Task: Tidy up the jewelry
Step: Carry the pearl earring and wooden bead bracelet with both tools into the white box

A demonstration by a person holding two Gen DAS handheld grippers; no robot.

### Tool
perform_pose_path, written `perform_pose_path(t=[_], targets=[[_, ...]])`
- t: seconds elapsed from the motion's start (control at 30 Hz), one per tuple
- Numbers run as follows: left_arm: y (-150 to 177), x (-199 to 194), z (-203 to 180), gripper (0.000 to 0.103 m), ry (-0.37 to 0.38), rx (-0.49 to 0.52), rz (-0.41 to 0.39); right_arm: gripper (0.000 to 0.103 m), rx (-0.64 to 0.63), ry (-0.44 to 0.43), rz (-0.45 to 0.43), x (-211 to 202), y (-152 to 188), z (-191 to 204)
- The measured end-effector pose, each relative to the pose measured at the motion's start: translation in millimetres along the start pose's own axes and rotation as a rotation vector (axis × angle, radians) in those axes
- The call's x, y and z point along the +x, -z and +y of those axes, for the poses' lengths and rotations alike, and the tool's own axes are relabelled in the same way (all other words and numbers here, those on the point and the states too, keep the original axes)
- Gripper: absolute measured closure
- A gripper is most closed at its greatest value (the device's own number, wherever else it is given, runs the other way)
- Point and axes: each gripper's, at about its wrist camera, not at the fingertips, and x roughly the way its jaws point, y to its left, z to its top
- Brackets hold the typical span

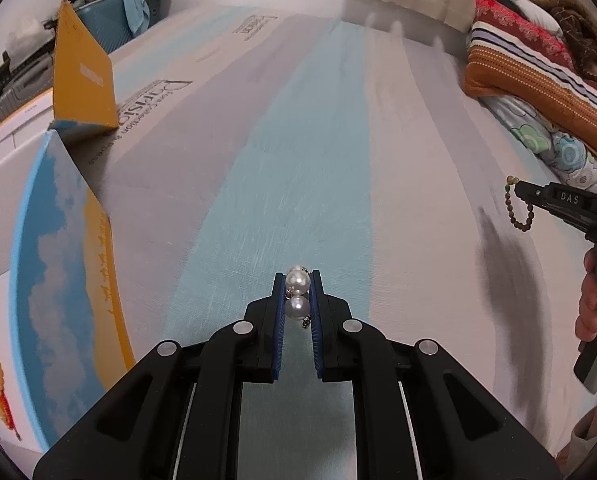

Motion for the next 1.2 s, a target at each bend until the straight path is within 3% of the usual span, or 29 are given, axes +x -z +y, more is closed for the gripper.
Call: perform_pose_path(t=[0.53, 1.2], targets=[[-6.2, -46.6, 3.4, 0.093, -0.018, 0.010, -0.027, 0.096, 0.001, -0.033, 0.003, -48.2, 29.1, 34.7], [6.3, -113.4, 37.4, 0.092, -0.033, 0.013, -0.035, 0.096, -0.110, 0.024, -0.054, -127.2, 61.4, 106.5]])
